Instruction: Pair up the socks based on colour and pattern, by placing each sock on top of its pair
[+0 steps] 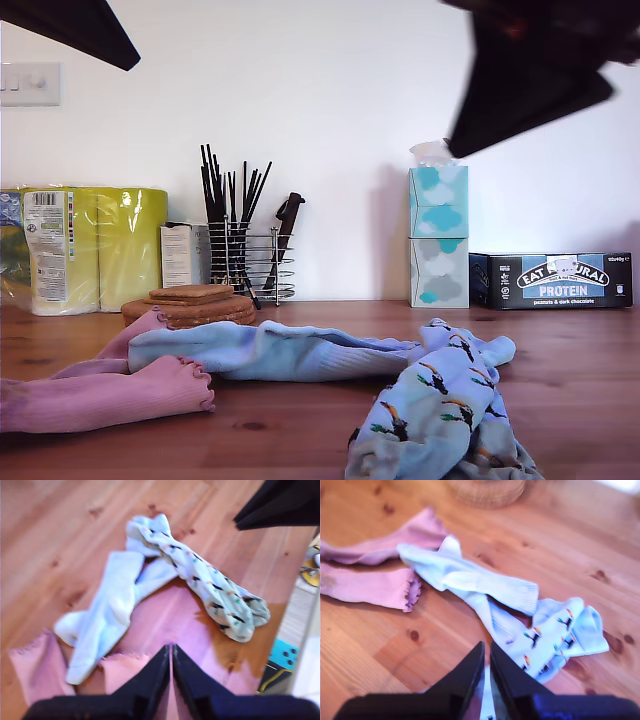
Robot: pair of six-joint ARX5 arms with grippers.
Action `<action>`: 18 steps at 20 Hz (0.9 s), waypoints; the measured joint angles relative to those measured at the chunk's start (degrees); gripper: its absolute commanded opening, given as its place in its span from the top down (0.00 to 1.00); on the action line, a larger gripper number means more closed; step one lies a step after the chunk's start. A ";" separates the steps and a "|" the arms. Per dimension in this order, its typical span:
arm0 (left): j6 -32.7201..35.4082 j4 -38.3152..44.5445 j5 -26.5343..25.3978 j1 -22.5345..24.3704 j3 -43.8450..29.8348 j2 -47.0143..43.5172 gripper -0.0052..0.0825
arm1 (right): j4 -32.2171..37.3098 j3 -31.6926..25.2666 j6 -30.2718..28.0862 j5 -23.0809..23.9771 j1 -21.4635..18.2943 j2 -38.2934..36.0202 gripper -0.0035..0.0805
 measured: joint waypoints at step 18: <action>8.15 -1.01 -3.13 4.81 0.07 27.26 0.96 | -2.19 -8.55 1.22 1.68 0.00 -29.05 0.97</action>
